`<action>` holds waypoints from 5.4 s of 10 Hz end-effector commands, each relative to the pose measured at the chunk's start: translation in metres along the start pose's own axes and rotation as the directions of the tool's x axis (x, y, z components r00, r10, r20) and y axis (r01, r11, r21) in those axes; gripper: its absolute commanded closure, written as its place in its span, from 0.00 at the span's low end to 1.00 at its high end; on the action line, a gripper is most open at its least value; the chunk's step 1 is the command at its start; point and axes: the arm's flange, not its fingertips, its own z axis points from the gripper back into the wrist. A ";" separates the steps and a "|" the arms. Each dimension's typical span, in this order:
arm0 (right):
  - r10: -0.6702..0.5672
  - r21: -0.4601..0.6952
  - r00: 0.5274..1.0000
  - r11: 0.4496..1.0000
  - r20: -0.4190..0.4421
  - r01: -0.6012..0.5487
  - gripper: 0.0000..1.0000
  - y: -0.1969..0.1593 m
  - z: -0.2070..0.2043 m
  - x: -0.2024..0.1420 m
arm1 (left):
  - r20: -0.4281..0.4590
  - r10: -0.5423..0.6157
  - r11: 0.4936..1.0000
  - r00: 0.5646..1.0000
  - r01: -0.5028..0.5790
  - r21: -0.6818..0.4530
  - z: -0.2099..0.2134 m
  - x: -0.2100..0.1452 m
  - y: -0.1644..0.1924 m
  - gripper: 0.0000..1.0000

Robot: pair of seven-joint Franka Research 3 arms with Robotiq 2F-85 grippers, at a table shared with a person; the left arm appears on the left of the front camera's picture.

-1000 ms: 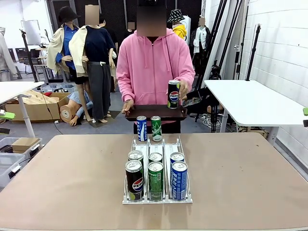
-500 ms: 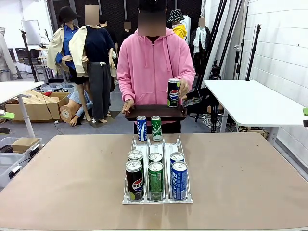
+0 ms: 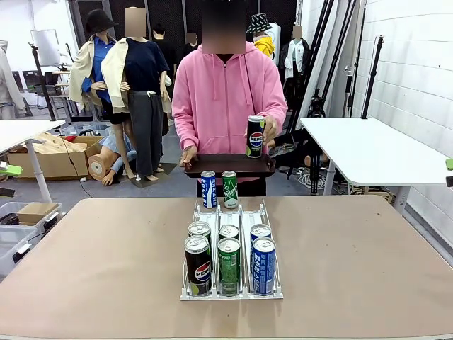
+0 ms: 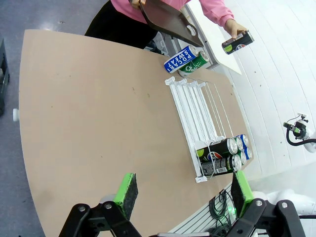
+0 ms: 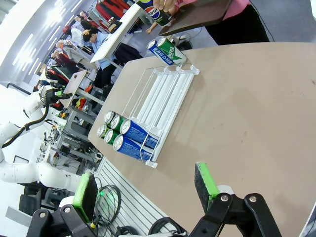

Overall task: Retrieve and hand over the desired beverage to the person.
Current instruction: Pick up a can of the same type that the person held from the Automatic Can Dispenser.

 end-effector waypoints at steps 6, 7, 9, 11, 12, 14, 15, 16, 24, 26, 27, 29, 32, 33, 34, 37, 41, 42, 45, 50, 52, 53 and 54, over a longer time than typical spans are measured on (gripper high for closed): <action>0.002 0.012 1.000 1.000 0.006 -0.002 0.00 -0.001 0.000 0.001 | 0.006 0.000 1.000 1.000 0.000 -0.008 0.001 -0.001 0.000 0.00; 0.002 0.012 1.000 1.000 0.006 -0.002 0.00 -0.001 0.000 0.001 | 0.006 0.000 1.000 1.000 0.000 -0.008 0.001 -0.001 0.000 0.00; 0.002 0.012 1.000 1.000 0.006 -0.002 0.00 -0.001 0.000 0.001 | 0.006 0.000 1.000 1.000 0.000 -0.008 0.001 -0.001 0.000 0.00; 0.002 0.012 1.000 1.000 0.006 -0.002 0.00 -0.001 0.000 0.001 | 0.006 0.000 1.000 1.000 0.000 -0.008 0.001 -0.001 0.000 0.00; 0.002 0.012 1.000 1.000 0.006 -0.002 0.00 -0.001 0.000 0.001 | 0.006 0.000 1.000 1.000 0.000 -0.008 0.001 -0.001 0.000 0.00; 0.002 0.012 1.000 1.000 0.006 -0.002 0.00 -0.001 0.000 0.001 | 0.006 0.000 1.000 1.000 0.000 -0.008 0.001 -0.001 0.000 0.00; 0.002 0.012 1.000 1.000 0.006 -0.002 0.00 -0.001 0.000 0.001 | 0.006 0.000 1.000 1.000 0.000 -0.008 0.001 -0.001 0.000 0.00; 0.002 0.012 1.000 1.000 0.006 -0.002 0.00 -0.001 0.000 0.001 | 0.006 0.000 1.000 1.000 0.000 -0.008 0.001 -0.001 0.000 0.00; 0.002 0.012 1.000 1.000 0.006 -0.002 0.00 -0.001 0.000 0.001 | 0.006 0.000 1.000 1.000 0.000 -0.008 0.001 -0.001 0.000 0.00; 0.002 0.012 1.000 1.000 0.006 -0.002 0.00 -0.001 0.000 0.001 | 0.006 0.000 1.000 1.000 0.000 -0.008 0.001 -0.001 0.000 0.00; 0.002 0.012 1.000 1.000 0.006 -0.002 0.00 -0.001 0.000 0.001 | 0.000 0.000 1.000 1.000 0.000 0.000 0.000 0.000 0.000 0.00; 0.002 0.012 1.000 1.000 0.006 -0.002 0.00 -0.001 0.000 0.001 | -0.032 0.047 0.993 0.998 -0.050 -0.109 -0.005 0.002 -0.014 0.00; 0.002 0.012 1.000 1.000 0.006 -0.002 0.00 -0.001 0.000 0.001 | -0.116 0.077 0.987 0.990 -0.092 -0.132 -0.023 -0.012 -0.039 0.00; 0.002 0.012 1.000 1.000 0.006 -0.002 0.00 -0.001 0.000 0.001 | -0.147 0.100 0.983 0.984 -0.121 -0.141 -0.035 -0.022 -0.054 0.00; 0.002 0.012 1.000 1.000 0.006 -0.002 0.00 -0.001 0.000 0.001 | -0.172 0.109 0.980 0.979 -0.135 -0.148 -0.047 -0.030 -0.067 0.00; 0.002 0.012 1.000 1.000 0.006 -0.002 0.00 -0.001 0.000 0.001 | -0.270 0.105 0.979 0.957 -0.147 -0.142 -0.089 -0.050 -0.111 0.00; 0.002 0.012 1.000 1.000 0.006 -0.002 0.00 -0.001 0.000 0.001 | -0.401 0.068 0.993 0.914 -0.102 -0.065 -0.134 -0.046 -0.160 0.00; 0.002 0.012 1.000 1.000 0.006 -0.002 0.00 -0.001 0.000 0.001 | -0.429 0.068 0.995 0.901 -0.090 -0.031 -0.149 -0.044 -0.168 0.00; 0.002 0.012 1.000 1.000 0.006 -0.002 0.00 -0.001 0.000 0.001 | -0.499 0.071 0.996 0.864 -0.034 0.084 -0.200 -0.044 -0.188 0.00; 0.002 0.012 1.000 1.000 0.006 -0.002 0.00 -0.001 0.000 0.001 | -0.593 0.055 0.989 0.803 0.039 0.144 -0.257 -0.048 -0.222 0.00; 0.002 0.012 1.000 1.000 0.006 -0.002 0.00 -0.001 0.000 0.001 | -0.627 0.056 0.982 0.777 0.070 0.174 -0.277 -0.049 -0.237 0.00; 0.002 0.012 1.000 1.000 0.006 -0.002 0.00 -0.001 0.000 0.001 | -0.634 0.053 0.977 0.772 0.090 0.192 -0.286 -0.049 -0.244 0.00; 0.002 0.012 1.000 1.000 0.006 -0.002 0.00 -0.001 0.000 0.001 | -0.643 0.059 0.969 0.764 0.111 0.220 -0.297 -0.051 -0.249 0.00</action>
